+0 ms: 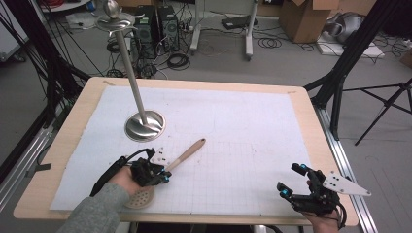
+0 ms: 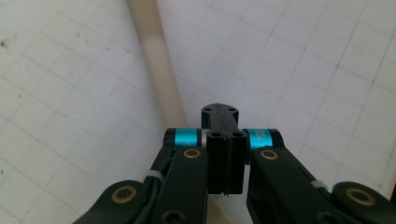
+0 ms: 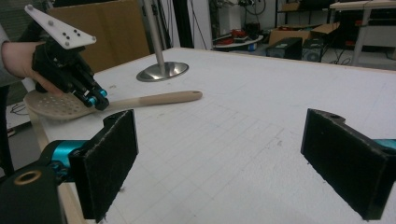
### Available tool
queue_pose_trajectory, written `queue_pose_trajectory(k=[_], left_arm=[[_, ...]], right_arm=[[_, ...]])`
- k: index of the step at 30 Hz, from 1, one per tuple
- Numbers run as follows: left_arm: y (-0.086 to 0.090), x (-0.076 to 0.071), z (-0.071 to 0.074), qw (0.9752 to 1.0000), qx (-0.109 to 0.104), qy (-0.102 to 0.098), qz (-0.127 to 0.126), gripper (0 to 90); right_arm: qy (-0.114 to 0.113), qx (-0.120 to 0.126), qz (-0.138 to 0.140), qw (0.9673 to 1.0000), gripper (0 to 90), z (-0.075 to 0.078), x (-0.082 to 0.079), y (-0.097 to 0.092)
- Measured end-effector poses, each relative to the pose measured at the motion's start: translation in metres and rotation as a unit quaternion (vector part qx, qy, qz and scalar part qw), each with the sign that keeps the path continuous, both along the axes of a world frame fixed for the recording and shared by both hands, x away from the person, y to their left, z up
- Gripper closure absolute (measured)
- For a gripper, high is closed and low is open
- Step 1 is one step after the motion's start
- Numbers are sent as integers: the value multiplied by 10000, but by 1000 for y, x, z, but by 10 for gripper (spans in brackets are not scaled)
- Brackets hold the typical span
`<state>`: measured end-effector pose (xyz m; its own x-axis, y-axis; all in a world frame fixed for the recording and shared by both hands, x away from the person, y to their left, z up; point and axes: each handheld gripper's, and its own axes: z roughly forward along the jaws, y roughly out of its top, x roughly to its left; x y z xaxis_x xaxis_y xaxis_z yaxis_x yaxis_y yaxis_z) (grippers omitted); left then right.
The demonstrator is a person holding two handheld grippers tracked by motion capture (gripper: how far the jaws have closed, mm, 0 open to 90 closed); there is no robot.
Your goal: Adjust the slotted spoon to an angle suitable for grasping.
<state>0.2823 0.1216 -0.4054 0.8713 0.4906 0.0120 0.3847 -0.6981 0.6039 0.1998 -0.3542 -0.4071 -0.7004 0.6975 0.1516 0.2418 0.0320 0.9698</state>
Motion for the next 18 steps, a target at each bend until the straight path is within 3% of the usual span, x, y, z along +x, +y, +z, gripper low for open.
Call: queue_pose_trajectory(k=[6, 11, 13, 18], left_arm=[[-7, 18, 9, 9973, -413, -160, 579, 896], [-17, 39, 3, 9917, -526, -96, 1168, 896], [-21, 47, -2, 9911, -488, -76, 1238, 895], [-27, 55, -11, 9928, -171, -25, 1186, 895]], right_arm=[[22, 1, 17, 10000, 100, 0, 1, 2], [5, 17, 22, 10000, 100, 1, 1, 0], [-22, 55, 2, 10000, 99, 1, 1, -2], [-40, 133, -39, 9999, 100, 3, -1, -8]])
